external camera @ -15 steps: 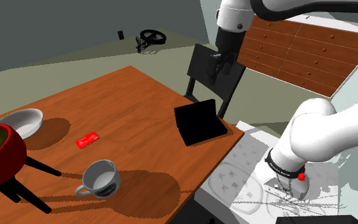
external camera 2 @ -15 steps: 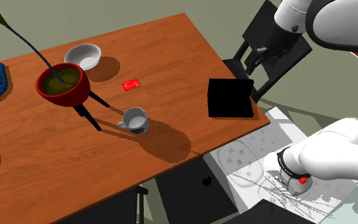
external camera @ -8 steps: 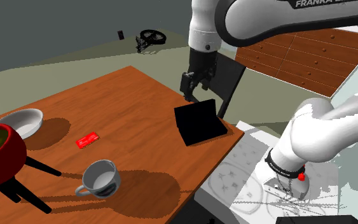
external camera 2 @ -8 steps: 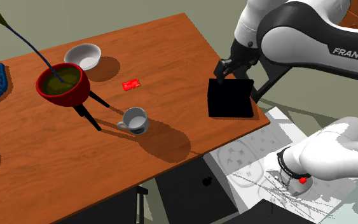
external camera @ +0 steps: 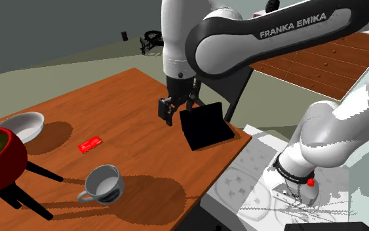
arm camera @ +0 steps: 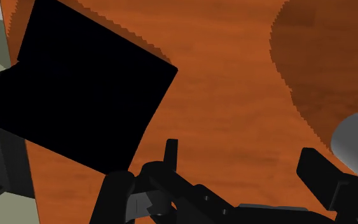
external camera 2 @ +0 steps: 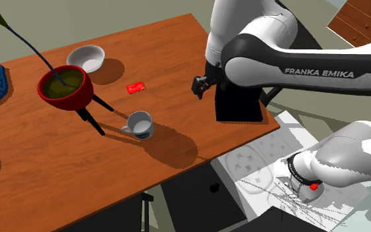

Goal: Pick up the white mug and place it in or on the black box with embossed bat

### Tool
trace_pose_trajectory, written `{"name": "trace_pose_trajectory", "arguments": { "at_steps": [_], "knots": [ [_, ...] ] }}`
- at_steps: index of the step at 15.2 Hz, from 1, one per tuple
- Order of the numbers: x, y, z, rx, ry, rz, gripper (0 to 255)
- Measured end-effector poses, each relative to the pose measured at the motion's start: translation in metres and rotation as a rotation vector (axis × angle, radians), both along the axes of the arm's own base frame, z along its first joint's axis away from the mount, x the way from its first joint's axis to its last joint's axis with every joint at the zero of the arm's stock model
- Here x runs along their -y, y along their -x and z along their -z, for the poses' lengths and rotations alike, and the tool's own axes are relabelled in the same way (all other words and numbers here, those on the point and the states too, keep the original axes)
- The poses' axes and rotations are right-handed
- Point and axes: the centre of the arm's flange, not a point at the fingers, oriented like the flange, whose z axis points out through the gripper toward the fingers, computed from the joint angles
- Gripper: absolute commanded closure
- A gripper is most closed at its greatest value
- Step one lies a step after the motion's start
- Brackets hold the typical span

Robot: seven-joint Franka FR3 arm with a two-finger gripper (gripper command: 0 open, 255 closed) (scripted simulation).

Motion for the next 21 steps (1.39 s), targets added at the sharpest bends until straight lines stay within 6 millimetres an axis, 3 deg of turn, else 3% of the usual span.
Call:
{"name": "trace_pose_trajectory", "arguments": {
  "at_steps": [17, 21],
  "knots": [
    [-0.182, -0.089, 0.098, -0.047, -0.026, 0.018, 0],
    [-0.212, -0.101, 0.120, -0.055, -0.030, 0.022, 0]
  ]
}}
